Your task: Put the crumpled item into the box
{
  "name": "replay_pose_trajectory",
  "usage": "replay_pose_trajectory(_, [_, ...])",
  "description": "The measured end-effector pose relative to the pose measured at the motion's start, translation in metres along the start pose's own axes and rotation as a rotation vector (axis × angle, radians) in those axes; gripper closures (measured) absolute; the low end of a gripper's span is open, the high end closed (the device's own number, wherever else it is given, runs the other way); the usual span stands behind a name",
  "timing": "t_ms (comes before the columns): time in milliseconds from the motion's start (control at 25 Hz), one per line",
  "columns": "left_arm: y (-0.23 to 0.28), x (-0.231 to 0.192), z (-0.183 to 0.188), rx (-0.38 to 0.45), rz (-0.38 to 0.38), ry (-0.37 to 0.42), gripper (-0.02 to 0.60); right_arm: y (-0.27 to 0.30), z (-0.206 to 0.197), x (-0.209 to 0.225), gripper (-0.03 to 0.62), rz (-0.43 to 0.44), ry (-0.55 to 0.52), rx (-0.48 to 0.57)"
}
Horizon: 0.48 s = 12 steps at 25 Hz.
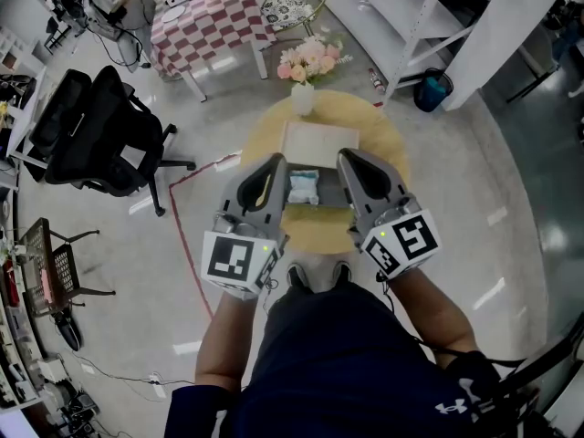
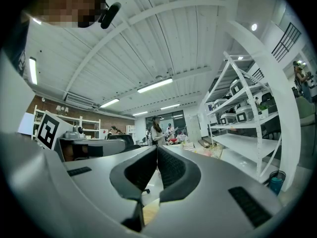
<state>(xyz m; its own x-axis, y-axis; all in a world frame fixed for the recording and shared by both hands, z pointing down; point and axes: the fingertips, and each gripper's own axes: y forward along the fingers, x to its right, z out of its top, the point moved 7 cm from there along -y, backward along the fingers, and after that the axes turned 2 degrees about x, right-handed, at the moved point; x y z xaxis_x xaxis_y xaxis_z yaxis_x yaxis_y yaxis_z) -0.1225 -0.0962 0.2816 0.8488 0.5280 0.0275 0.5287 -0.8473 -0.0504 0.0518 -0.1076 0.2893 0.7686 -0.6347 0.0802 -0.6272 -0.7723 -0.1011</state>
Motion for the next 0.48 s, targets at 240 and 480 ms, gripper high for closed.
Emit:
replay_pose_trajectory(240, [0.0009,-0.0014,-0.0003,-0.003,0.002,-0.007,0.565,0.0002,-0.001,0.0016,0.582,-0.004,0.006,-0.002])
replay_pose_trajectory(480, [0.0016,-0.003,-0.001,-0.015,-0.007,0.011,0.565,0.0009,0.0001,0.0027,0.582,-0.006,0.012,-0.004])
